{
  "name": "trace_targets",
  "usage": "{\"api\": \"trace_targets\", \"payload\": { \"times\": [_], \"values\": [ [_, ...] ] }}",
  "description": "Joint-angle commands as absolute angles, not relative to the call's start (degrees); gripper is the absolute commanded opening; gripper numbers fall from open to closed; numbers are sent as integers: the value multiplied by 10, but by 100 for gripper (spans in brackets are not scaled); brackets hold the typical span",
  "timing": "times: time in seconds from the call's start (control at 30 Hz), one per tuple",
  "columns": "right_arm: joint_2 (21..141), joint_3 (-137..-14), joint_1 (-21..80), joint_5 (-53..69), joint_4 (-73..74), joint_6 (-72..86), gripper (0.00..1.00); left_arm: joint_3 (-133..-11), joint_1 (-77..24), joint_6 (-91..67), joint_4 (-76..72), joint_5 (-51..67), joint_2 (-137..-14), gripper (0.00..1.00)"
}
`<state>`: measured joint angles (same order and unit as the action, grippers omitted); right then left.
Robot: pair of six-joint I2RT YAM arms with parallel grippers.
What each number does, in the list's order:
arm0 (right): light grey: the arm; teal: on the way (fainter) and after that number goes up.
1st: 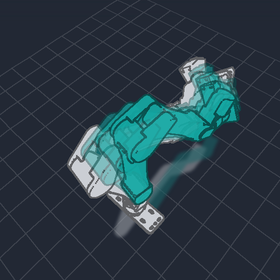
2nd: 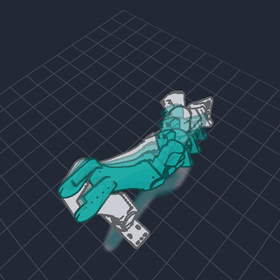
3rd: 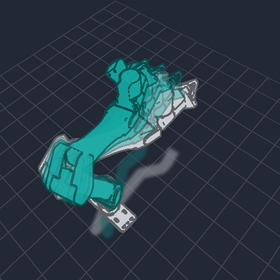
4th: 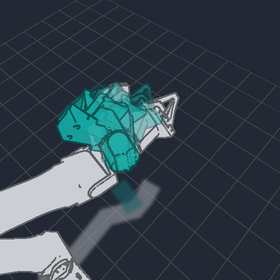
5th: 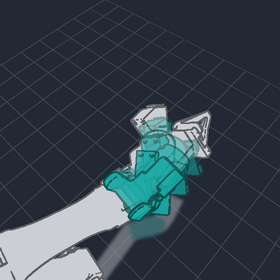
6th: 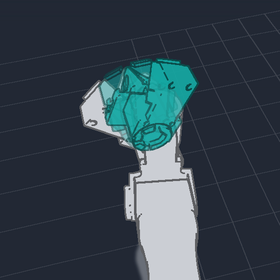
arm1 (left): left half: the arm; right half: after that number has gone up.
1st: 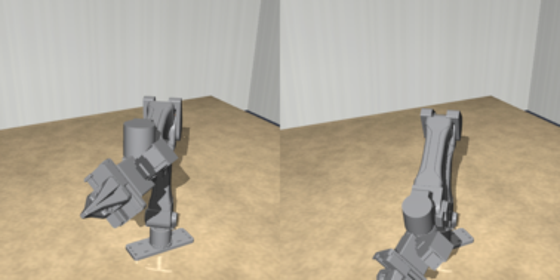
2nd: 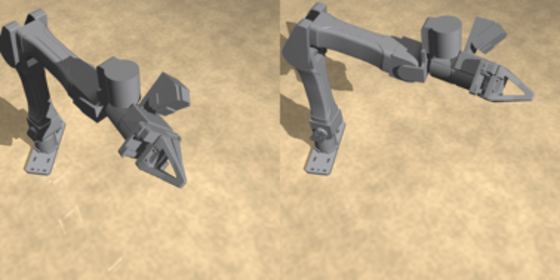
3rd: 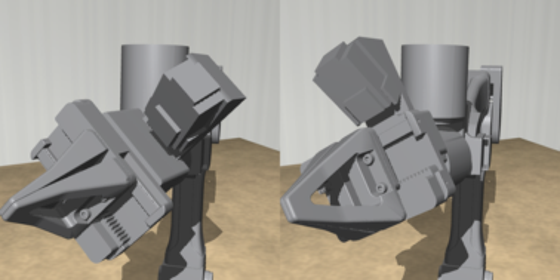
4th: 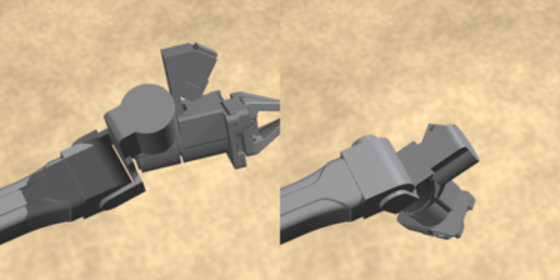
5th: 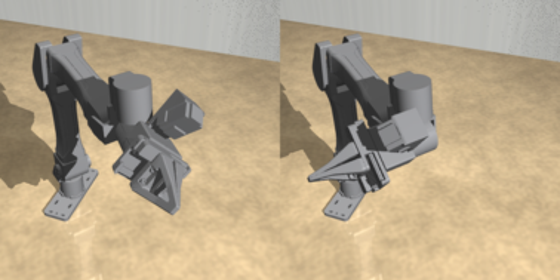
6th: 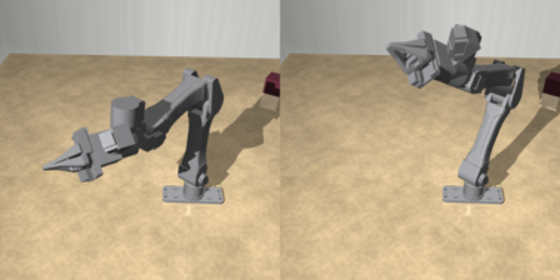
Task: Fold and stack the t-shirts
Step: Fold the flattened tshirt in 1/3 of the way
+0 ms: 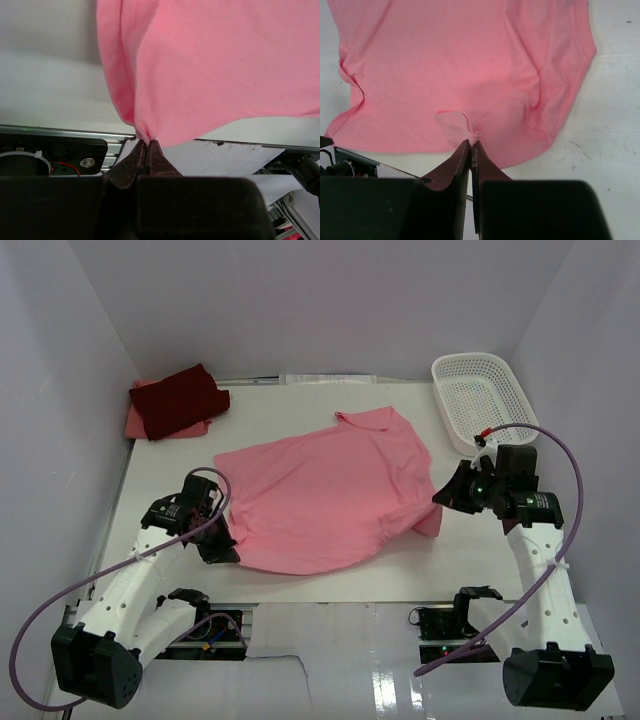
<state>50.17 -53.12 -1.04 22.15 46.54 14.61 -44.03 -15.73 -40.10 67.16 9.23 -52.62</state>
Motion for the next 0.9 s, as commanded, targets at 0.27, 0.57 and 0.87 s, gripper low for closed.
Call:
{"api": "trace_targets", "payload": {
  "times": [0.27, 0.57, 0.87],
  "values": [
    [629, -612, -9, 268, 311, 148, 8, -492, -141, -440, 566, 70, -594, 0],
    [727, -645, -9, 311, 247, 145, 8, -488, -57, -430, 525, 63, -620, 0],
    [811, -689, -5, 331, 208, 142, 8, -429, 22, -418, 469, 101, -653, 0]
  ]
}}
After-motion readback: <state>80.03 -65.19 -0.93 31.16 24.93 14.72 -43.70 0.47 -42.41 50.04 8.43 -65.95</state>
